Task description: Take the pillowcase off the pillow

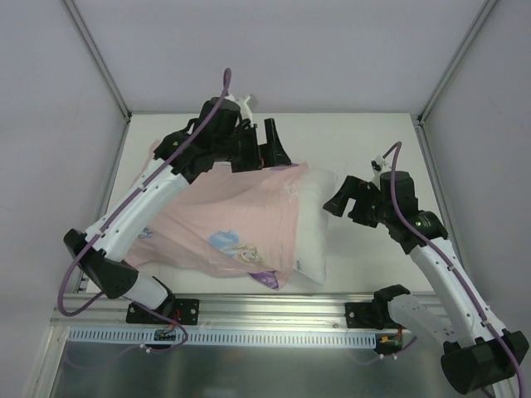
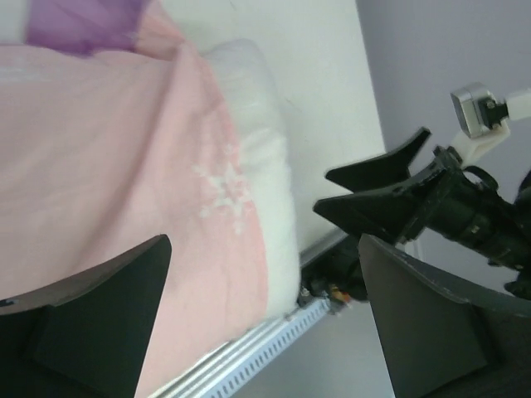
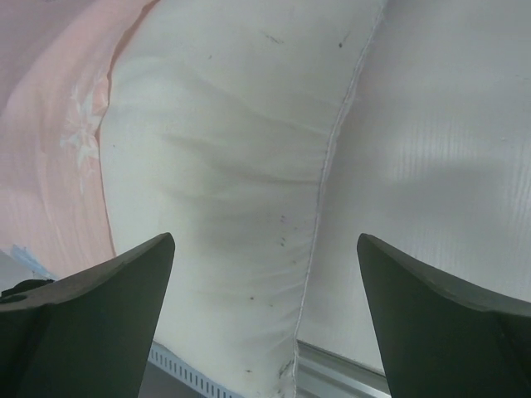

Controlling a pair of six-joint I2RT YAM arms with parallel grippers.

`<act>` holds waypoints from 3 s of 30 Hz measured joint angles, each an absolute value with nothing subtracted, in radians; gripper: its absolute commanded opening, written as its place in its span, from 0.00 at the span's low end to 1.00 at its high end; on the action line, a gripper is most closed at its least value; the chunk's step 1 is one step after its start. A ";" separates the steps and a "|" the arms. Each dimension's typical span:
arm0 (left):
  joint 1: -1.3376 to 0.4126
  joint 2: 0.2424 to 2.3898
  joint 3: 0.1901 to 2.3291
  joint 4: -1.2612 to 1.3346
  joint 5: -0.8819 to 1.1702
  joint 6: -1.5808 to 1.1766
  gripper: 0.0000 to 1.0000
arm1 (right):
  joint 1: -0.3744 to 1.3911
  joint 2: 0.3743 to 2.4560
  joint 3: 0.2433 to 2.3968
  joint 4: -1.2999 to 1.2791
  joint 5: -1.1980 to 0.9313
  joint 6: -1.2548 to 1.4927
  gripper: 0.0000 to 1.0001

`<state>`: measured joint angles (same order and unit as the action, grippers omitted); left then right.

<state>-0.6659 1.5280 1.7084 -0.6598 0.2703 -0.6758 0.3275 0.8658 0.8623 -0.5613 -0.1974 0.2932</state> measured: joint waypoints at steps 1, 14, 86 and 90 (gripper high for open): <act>-0.666 1.493 1.707 -0.686 0.215 -0.660 0.98 | 0.324 0.879 0.862 -0.554 -0.214 0.300 0.96; -0.668 1.493 1.374 -0.843 -0.164 -0.628 0.00 | 0.511 1.114 0.838 -0.286 -0.326 0.426 0.48; 0.350 0.867 0.961 -0.892 0.133 -0.614 0.00 | -0.350 1.372 1.264 -0.553 -0.525 0.435 0.01; 0.472 0.849 0.997 -0.946 0.134 -0.617 0.00 | -0.379 1.371 1.262 -0.574 -0.542 0.437 0.01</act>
